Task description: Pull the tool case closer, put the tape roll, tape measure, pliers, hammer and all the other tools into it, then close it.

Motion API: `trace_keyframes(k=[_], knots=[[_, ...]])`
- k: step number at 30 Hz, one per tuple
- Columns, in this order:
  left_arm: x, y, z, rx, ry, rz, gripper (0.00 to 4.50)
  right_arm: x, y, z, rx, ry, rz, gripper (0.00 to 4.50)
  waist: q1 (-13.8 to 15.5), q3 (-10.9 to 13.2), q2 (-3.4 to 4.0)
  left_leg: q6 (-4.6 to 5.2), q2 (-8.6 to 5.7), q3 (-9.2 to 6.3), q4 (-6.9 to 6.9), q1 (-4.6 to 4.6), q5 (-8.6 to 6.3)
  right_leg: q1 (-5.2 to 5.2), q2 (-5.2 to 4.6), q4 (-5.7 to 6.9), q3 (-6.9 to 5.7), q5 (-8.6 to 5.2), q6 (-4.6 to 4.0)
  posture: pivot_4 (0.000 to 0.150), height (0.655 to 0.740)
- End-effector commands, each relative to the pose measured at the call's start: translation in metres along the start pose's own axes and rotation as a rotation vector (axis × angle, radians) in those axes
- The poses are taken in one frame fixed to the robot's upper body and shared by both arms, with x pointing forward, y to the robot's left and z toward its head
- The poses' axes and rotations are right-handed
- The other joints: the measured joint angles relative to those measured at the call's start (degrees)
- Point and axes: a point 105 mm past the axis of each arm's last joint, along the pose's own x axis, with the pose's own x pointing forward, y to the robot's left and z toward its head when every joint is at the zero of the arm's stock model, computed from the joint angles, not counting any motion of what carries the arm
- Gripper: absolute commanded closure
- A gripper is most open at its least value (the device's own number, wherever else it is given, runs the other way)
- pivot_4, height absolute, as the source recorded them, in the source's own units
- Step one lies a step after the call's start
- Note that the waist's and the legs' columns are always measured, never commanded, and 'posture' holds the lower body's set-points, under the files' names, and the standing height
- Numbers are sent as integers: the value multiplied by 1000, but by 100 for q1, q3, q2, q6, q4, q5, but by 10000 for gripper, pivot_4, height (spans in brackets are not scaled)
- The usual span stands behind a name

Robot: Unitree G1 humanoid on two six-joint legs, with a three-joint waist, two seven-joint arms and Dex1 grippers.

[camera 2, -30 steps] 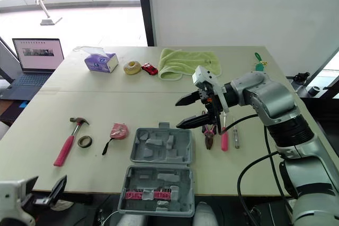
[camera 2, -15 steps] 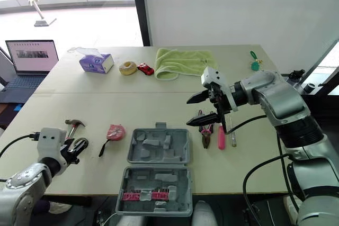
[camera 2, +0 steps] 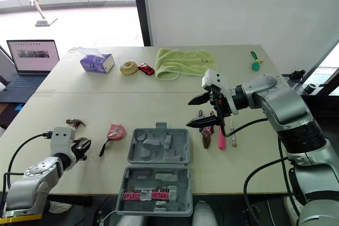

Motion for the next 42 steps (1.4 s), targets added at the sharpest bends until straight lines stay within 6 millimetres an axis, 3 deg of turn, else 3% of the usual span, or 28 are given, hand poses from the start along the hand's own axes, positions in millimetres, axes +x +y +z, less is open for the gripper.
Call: trace_keyframes(k=[1, 5, 8, 11, 17, 21, 24, 26, 30, 33, 35, 42], knots=[[5, 0, 6, 18, -42, -6, 23947, -9, 0, 10, -39, -21, -37, 0, 7, 0, 0, 0, 0, 0, 0, 0, 0, 0, 0, 0, 0, 0, 0, 1500, 7400], [11, 4, 7, 17, -50, 6, 23947, -8, -1, 9, -38, -22, -43, 0, 10, 0, 0, 0, 0, 0, 1, 0, 0, 0, 0, 0, 0, 0, 0, 1500, 7400], [15, 3, 5, 31, -46, -8, 31679, -8, -1, 9, -42, -22, -46, 0, 2, 0, 1, -1, -1, 0, 1, 0, 0, 0, -1, 0, 0, 0, 0, 1500, 7400], [18, 3, 5, 19, -49, -9, 44437, -7, -2, 9, -44, -22, -53, 0, 5, -1, 3, 0, 0, 0, 0, 0, 0, 0, -1, 1, 0, 0, 0, 1500, 7400], [19, 6, 15, 14, -83, 6, 44437, -7, -3, 9, -42, -23, -71, 0, 10, -1, 2, -1, -1, 0, 1, 1, 1, 1, -1, 1, 0, 1, 1, 1500, 7400], [14, 4, 50, 43, -183, -19, 44437, -10, -3, 8, -35, -23, -87, 0, 9, -1, 1, -1, -1, 0, 1, 1, 1, 0, 0, 2, 0, 1, 1, 1500, 7400], [9, -16, 90, 108, -276, -134, 44437, -13, -1, 7, -30, -20, -97, 0, 31, 3, -5, -3, -1, -5, 2, -2, 2, 0, 1, 2, -3, 1, 1, 1500, 7400], [4, -42, 116, 189, -319, -286, 44437, -16, 1, 7, -34, -22, -105, 0, 24, 3, -5, -5, -3, -4, 3, -2, 3, 2, 0, 1, -3, 1, 1, 1500, 7400], [-5, -85, 139, 348, -340, -557, 44437, -17, 4, 5, -28, -31, -143, 0, 5, 2, -3, -5, -6, -1, 1, -2, 3, 3, -1, -1, -1, 1, 2, 1500, 7400], [-13, -116, 138, 469, -317, -786, 44437, -14, 11, 0, -16, -32, -163, 0, -39, 2, -2, -4, -6, 0, -1, -1, 3, 2, 1, 2, -1, 2, 2, 1500, 7400], [-12, -133, 119, 577, -227, -925, 44437, -12, 16, -4, -2, -38, -179, 0, -63, 2, -1, -4, -4, 0, -1, -1, 3, 0, 2, 4, 0, 2, 2, 1500, 7400], [6, -152, 100, 676, -131, -1070, 44437, -9, 24, -10, 26, -48, -228, 0, -127, 4, -1, -2, 0, -3, 1, -1, 4, 1, 6, 8, -1, 1, 2, 1500, 7400]])
